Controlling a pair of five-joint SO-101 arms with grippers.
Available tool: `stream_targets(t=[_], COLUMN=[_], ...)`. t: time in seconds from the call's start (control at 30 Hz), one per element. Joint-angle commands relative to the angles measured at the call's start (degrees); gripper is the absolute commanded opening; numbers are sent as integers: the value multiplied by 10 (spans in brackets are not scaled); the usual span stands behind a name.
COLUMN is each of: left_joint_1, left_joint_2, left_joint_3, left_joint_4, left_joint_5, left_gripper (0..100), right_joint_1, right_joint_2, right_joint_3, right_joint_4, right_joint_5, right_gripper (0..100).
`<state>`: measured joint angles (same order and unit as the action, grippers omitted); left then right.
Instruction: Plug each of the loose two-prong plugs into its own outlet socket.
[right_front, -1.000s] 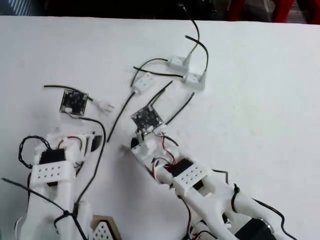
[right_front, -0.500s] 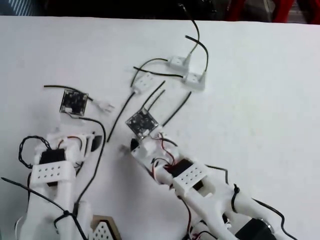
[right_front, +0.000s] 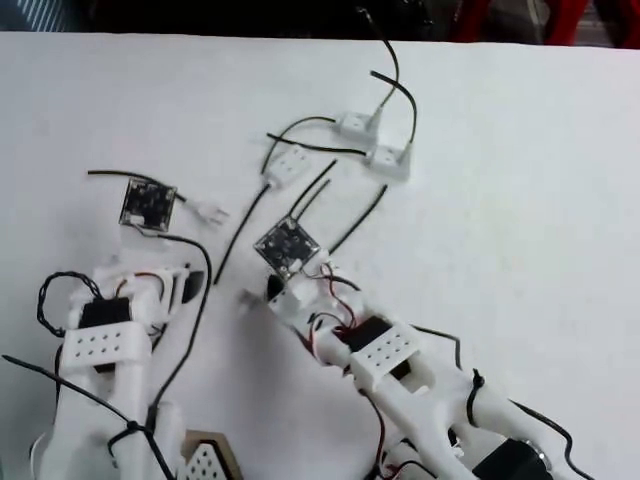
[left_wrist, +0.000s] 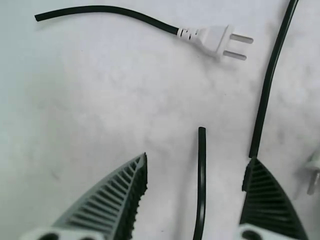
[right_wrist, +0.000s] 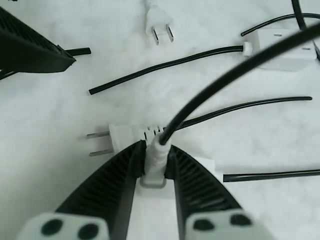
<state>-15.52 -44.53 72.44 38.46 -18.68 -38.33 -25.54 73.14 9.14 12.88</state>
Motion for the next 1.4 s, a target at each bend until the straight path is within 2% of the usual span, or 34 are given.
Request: stream_targets(t=[0.0, 0.43, 0.77, 0.93, 1.37], left_joint_1=[-4, -4, -3, -3, -2], left_joint_2=[-16, -16, -16, -16, -16], left_joint_3=[-3, -3, -3, -3, -3], left_joint_4=[-11, -11, -11, -11, -11], left_joint_5=[0, 0, 0, 0, 0], left_gripper=[302, 302, 302, 302, 302], right_joint_1=[19, 19, 19, 19, 15], right_joint_2=[0, -123, -124, -128, -124], right_joint_3=[6, 6, -25, -51, -58], right_joint_4=[29, 193, 171, 145, 115], right_joint_5=[5, 5, -3, -47, -47], right_gripper=[16, 17, 17, 16, 16])
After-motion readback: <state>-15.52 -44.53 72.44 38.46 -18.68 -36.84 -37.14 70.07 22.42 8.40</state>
